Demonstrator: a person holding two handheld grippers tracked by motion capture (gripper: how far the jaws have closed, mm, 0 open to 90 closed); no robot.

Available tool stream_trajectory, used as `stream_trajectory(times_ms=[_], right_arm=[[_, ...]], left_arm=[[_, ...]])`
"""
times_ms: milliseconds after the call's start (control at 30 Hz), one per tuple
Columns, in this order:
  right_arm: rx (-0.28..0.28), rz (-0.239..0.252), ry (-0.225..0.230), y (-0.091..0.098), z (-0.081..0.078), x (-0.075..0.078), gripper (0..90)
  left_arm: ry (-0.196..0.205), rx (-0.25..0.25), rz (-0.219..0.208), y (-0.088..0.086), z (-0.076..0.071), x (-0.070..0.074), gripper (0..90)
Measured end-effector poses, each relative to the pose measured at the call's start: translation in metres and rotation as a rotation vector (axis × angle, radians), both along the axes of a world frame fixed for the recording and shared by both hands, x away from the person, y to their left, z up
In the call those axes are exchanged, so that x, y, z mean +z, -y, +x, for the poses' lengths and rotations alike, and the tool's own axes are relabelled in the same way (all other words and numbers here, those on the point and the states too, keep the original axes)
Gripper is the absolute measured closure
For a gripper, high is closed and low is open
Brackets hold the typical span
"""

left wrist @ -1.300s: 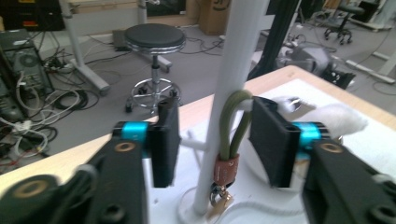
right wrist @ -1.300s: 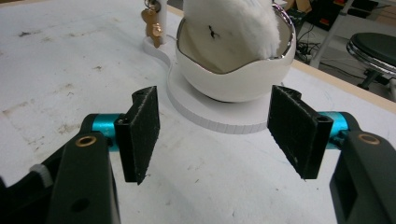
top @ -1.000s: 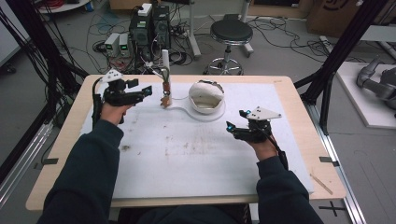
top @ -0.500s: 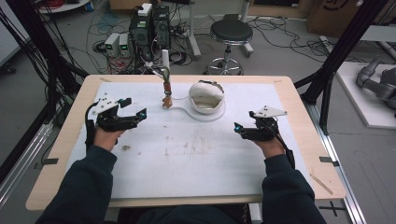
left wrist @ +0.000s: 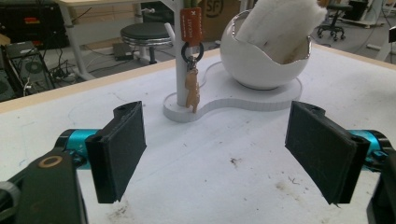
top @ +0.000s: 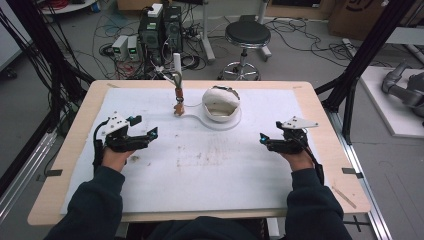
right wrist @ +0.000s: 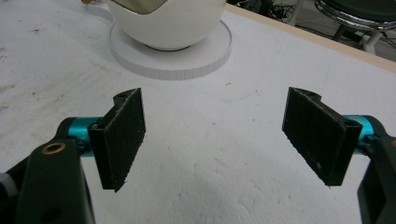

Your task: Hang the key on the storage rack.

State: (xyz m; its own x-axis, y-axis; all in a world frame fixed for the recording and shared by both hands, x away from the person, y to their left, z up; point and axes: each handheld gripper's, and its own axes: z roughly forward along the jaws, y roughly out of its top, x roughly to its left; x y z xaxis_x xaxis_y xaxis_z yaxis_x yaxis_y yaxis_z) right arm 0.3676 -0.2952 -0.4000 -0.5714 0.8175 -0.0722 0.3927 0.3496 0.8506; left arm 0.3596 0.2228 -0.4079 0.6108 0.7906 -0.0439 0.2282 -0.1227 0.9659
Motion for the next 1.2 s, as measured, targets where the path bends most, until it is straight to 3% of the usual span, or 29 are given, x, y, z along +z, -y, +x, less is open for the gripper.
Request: stream_trajectory(times_ms=[100,300,1200], right_arm=[[-0.002,0.000,0.000,0.005,-0.003,-0.001,21.8],[-0.008,0.003,-0.002,0.008,-0.006,-0.001,21.8],[-0.040,0.018,0.004,0.013,-0.011,-0.001,21.8]], left_arm=[[-0.009,-0.002,0.001,0.000,0.001,-0.002,20.0],[-0.023,0.010,-0.038,-0.002,0.000,-0.003,20.1],[-0.042,0.015,-0.049,-0.007,-0.001,-0.004,21.3]])
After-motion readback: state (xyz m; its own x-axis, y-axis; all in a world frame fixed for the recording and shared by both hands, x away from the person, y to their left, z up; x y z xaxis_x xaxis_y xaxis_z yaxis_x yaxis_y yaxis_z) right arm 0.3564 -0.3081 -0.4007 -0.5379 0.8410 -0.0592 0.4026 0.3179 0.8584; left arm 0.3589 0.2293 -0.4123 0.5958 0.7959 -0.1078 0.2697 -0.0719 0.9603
